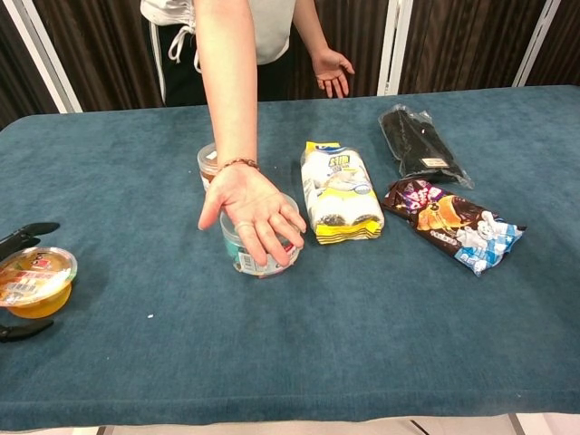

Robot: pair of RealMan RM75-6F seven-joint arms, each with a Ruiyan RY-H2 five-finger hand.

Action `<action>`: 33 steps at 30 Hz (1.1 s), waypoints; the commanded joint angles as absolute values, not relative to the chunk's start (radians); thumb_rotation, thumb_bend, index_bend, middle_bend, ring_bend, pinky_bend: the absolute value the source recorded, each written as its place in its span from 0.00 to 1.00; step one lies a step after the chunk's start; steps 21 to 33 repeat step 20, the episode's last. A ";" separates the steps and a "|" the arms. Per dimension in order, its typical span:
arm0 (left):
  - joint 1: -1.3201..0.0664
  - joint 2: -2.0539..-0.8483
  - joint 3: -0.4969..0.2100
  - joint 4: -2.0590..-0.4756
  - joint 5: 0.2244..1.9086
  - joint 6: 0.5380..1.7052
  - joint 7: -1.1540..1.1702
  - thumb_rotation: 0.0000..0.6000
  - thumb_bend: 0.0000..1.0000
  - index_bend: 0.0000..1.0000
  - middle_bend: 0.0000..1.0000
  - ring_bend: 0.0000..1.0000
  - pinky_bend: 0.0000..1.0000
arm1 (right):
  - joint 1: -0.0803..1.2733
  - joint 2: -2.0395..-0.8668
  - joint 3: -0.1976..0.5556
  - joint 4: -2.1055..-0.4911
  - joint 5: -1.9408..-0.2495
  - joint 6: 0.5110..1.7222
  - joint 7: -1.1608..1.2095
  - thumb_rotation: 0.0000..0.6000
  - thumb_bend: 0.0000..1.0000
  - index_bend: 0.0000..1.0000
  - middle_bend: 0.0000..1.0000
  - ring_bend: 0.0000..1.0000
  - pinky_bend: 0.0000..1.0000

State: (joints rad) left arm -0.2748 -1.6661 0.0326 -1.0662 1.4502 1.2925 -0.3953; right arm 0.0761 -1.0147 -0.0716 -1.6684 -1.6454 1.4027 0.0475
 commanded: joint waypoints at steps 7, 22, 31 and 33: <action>-0.197 -1.387 0.092 -1.400 1.617 1.541 -0.188 0.87 0.18 0.00 0.00 0.00 0.00 | 0.070 -1.009 -0.073 -1.666 -1.646 1.415 0.056 1.00 0.21 0.00 0.00 0.00 0.00; -0.033 -1.180 0.168 -1.612 1.607 1.658 0.095 1.00 0.24 0.00 0.00 0.00 0.00 | 0.053 -1.024 -0.082 -1.667 -1.671 1.443 0.016 1.00 0.21 0.00 0.00 0.00 0.00; -0.033 -1.180 0.168 -1.612 1.607 1.658 0.095 1.00 0.24 0.00 0.00 0.00 0.00 | 0.053 -1.024 -0.082 -1.667 -1.671 1.443 0.016 1.00 0.21 0.00 0.00 0.00 0.00; -0.033 -1.180 0.168 -1.612 1.607 1.658 0.095 1.00 0.24 0.00 0.00 0.00 0.00 | 0.053 -1.024 -0.082 -1.667 -1.671 1.443 0.016 1.00 0.21 0.00 0.00 0.00 0.00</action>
